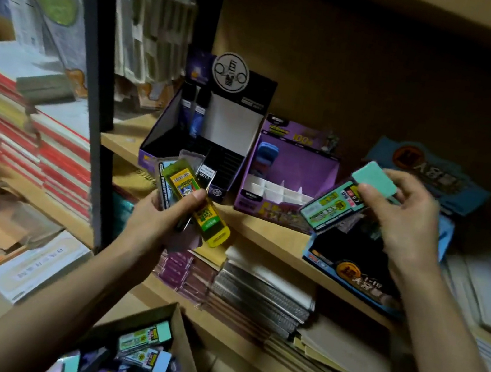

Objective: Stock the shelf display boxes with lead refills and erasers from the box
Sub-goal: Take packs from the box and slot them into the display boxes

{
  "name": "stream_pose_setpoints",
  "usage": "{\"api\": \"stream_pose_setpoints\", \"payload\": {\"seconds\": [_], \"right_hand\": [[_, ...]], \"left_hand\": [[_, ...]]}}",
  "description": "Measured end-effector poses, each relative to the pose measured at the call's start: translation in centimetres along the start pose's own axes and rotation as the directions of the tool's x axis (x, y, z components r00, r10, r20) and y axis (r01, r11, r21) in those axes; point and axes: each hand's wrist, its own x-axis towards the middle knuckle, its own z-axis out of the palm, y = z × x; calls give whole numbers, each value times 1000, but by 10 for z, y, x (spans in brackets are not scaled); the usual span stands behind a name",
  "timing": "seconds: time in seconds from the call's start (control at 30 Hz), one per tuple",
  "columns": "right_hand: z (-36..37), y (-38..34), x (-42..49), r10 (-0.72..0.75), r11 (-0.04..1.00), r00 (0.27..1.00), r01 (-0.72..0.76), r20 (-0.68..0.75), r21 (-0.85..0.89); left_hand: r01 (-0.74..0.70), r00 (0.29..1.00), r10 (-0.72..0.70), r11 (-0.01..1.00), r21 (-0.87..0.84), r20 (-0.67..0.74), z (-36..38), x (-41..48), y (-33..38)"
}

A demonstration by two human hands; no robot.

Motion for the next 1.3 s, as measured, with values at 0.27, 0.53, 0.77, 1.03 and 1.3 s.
{"api": "stream_pose_setpoints", "payload": {"seconds": [0.27,0.53,0.77,1.03,1.3], "right_hand": [[-73,33,26,58,948,997,-70,-49,-310],[-71,42,40,73,873,989,-1,128,-487],[-70,34,44,114,859,982,-20,152,-511],[-72,30,46,120,827,974,8,191,-563],[-63,32,44,90,781,968,78,235,-620]], "left_hand": [[42,999,-42,999,14,19,22,-5,-6],[69,996,-70,997,25,55,22,-4,-7],[61,995,-65,997,54,71,24,-2,-11],[86,993,-88,996,35,73,28,-3,-12],[87,992,-88,996,17,91,28,-4,-14]]}}
